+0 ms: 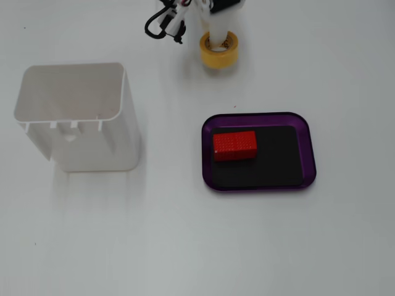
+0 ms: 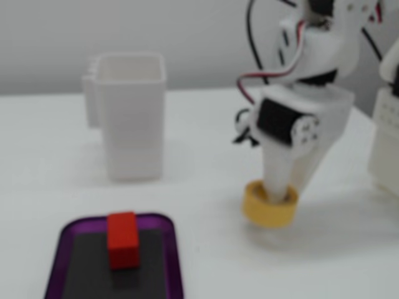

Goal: Pick up the yellow tape and place it in the box.

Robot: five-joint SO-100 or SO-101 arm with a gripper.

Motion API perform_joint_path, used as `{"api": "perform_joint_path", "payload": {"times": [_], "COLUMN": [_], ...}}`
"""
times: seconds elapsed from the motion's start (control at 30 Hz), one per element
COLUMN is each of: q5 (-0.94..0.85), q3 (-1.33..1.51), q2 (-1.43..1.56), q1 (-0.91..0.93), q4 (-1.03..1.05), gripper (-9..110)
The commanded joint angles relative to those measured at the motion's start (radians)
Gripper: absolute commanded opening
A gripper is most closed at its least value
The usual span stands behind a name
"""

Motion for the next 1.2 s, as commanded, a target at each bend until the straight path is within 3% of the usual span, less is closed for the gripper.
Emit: {"api": "perform_joint_path", "payload": {"times": [0.0,0.17,0.63,1.17], "q5": [0.055,0.091,0.091,0.083], "q3": [-0.267,-0.497,-1.005,-1.137], "q2": [0.06,-0.046,-0.767,-0.996], "q1": [-0.1,-0.209,-0.207,-0.132], "q4": [0.08,0.064,0.025,0.02], "gripper": [-1,-1,-1,-1]}}
